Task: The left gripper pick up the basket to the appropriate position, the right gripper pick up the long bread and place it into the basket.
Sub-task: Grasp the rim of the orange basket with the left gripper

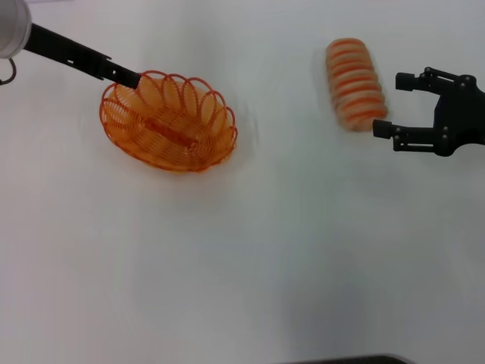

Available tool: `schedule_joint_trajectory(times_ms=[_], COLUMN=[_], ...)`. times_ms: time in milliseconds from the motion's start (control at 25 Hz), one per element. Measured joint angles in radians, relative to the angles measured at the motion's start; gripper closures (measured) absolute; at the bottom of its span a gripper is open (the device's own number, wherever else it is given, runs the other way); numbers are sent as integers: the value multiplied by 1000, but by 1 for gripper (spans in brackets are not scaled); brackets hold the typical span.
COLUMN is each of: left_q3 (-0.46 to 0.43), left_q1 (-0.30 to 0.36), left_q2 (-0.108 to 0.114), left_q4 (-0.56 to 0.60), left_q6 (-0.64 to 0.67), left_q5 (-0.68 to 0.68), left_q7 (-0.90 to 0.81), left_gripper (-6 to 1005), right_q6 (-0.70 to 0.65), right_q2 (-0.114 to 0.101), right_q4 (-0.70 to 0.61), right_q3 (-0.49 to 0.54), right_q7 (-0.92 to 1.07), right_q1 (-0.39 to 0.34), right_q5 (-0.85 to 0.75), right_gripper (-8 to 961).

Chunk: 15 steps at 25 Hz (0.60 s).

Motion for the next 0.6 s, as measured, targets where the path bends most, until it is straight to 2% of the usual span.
schedule_joint_trajectory(times_ms=[200,440,600], left_q3=[0,0,0], left_q1=[-47,-79,-97], left_q2=[4,-11,-13], left_q4=[-61,-89,-127], left_q6=[-5,-42,-72], left_q5=[55,126,146], left_q7=[-26,-47,-53], left_gripper=[158,156,157], right_q6=[0,0,-1], right_q2=[0,0,0], right_q4=[0,0,0], right_q3=[0,0,0], right_q7=[0,0,0], right_q1=[4,5,5], right_q5=[-1,-2,-2], right_gripper=[37,37,37])
